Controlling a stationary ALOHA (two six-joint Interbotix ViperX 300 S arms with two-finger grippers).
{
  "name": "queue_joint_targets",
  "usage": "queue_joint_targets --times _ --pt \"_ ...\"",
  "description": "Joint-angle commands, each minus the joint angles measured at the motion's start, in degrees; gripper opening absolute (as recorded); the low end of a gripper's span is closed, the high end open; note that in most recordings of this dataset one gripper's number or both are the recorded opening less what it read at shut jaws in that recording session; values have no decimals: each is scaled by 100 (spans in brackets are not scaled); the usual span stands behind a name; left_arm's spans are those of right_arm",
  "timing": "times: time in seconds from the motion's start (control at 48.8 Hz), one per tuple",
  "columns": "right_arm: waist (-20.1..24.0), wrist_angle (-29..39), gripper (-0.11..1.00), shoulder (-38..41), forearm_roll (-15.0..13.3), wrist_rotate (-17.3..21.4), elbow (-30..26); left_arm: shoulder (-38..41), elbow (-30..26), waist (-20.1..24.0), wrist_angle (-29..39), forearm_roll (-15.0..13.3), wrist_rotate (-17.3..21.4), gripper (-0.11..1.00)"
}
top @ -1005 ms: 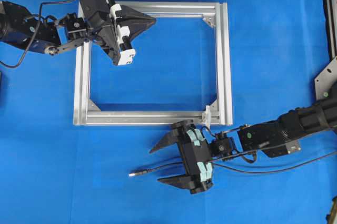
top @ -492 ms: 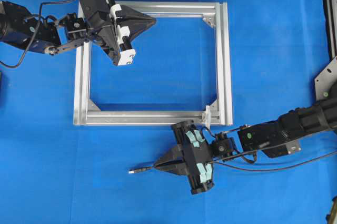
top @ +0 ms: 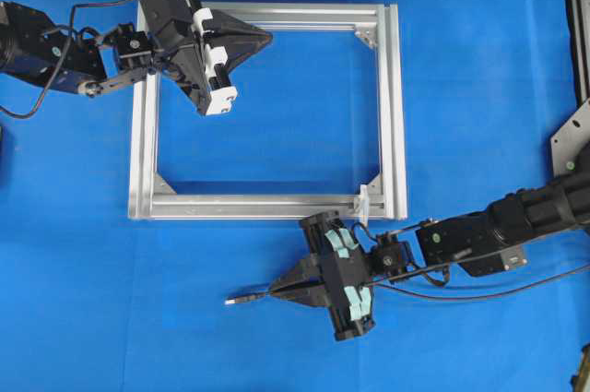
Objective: Insert the wire through the string loop located on the right side.
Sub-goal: 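Lower the right gripper and close it on the USB plug's cable, then lift the grasped USB cable with the right gripper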
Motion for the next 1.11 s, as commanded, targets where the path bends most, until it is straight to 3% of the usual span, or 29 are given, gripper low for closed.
queue_joint_targets --times 0.0,0.451,1.087 --pt "35 35 -3 -299 0 0 -79 -158 -97 0 -18 9 9 0" --pt "44 1213 -3 -1336 0 -9 -88 -158 -114 0 0 9 -9 0" --pt "53 1248 -3 -1406 0 -26 -70 -158 -114 0 0 9 -9 0"
